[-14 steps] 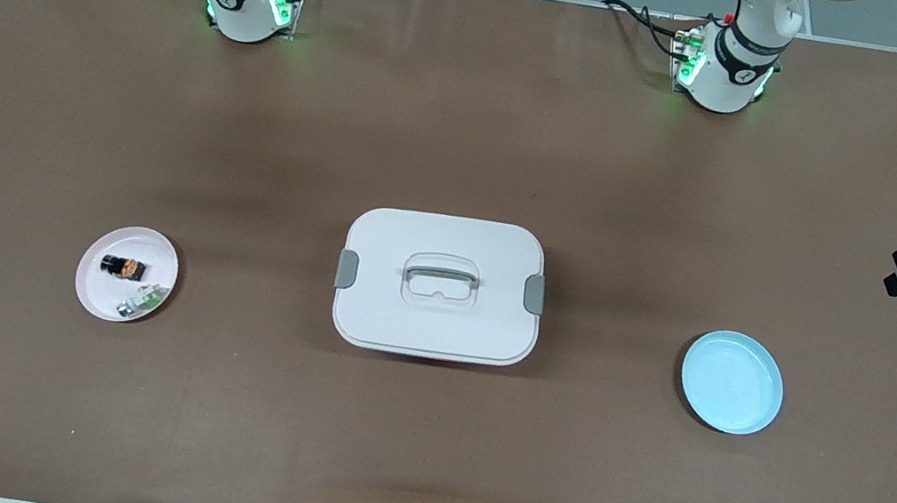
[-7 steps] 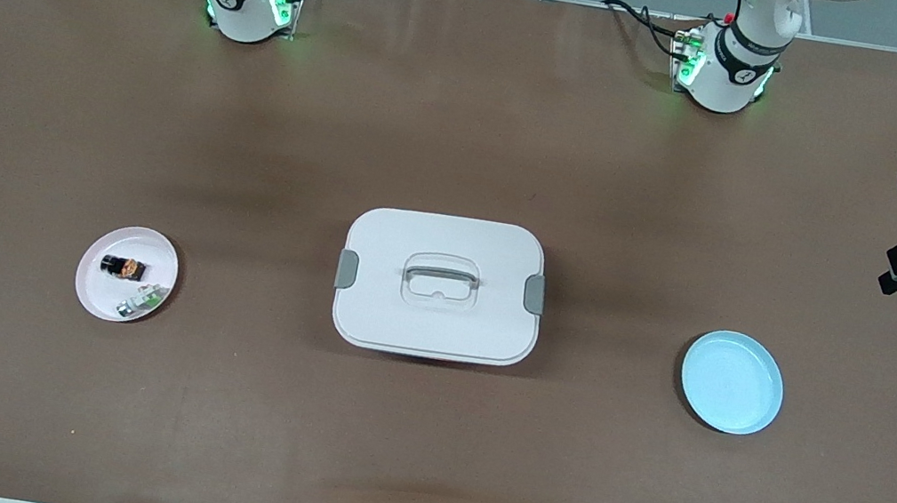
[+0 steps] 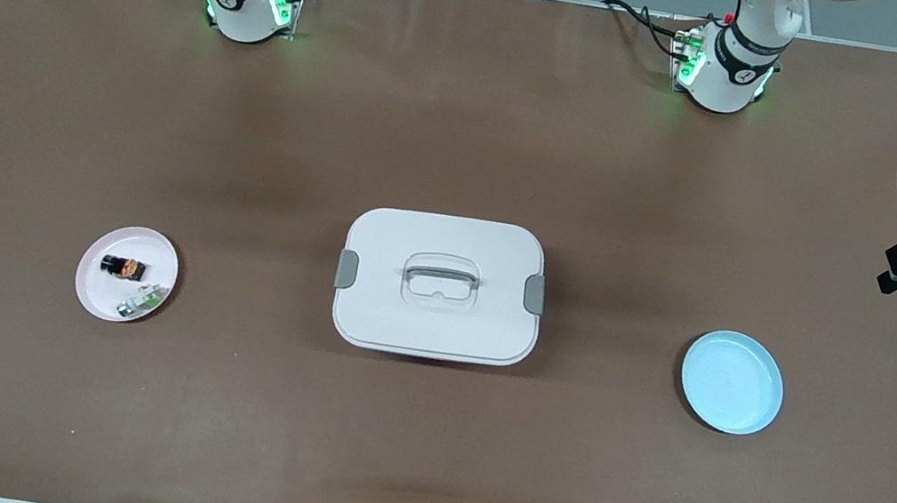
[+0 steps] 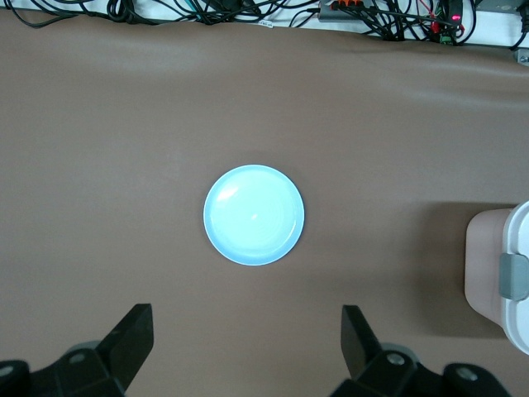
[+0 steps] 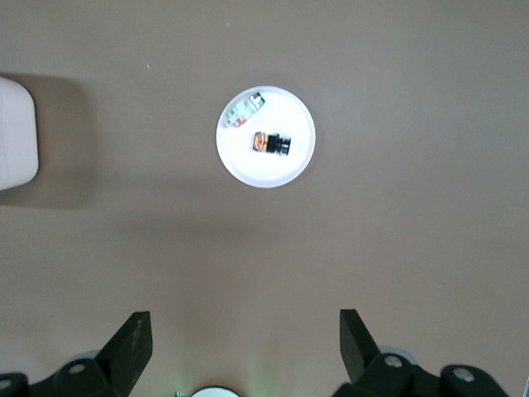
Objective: Transfer orange switch to right arm and place
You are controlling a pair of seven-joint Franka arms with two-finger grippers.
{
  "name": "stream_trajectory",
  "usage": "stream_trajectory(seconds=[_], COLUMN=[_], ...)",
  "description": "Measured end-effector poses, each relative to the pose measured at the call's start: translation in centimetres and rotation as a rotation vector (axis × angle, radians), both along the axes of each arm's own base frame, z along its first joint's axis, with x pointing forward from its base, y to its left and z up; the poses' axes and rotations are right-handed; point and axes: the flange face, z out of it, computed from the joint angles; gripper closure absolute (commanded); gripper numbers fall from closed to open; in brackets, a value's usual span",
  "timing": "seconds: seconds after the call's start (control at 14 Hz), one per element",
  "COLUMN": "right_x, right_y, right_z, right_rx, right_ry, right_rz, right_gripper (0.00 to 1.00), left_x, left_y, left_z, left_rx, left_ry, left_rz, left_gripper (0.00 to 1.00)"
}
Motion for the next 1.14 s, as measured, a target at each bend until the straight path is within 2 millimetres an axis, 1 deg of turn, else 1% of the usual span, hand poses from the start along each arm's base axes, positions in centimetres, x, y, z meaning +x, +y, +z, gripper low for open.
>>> stream_trajectory(seconds=[0.29,0.43,0.64,1.14], right_x=[-1.1,-1.5,-1.6,-1.6], right_y=[0.0,-0.1,0.0,0.0], right_z=[-0.1,-0.1,-0.3,-0.3], right_rx=[-0.003,-0.002,-0.003,-0.003], right_ry=[-0.041,-0.039,-0.033,-0.031], right_rz=[-0.007,-0.055,-0.122,-0.145], right_gripper=[0.00,0.00,0.00,0.00], left_x=[0.0,0.0,0.0,0.0], left_y=[-0.1,-0.1,-0.1,-0.1], left_z=[0.0,0.0,0.0,0.0], left_rx=[0.000,0.000,0.000,0.000], left_ry=[0.000,0.000,0.000,0.000], left_rz=[-0.001,-0.002,-0.002,-0.002], left_gripper=[0.00,0.00,0.00,0.00])
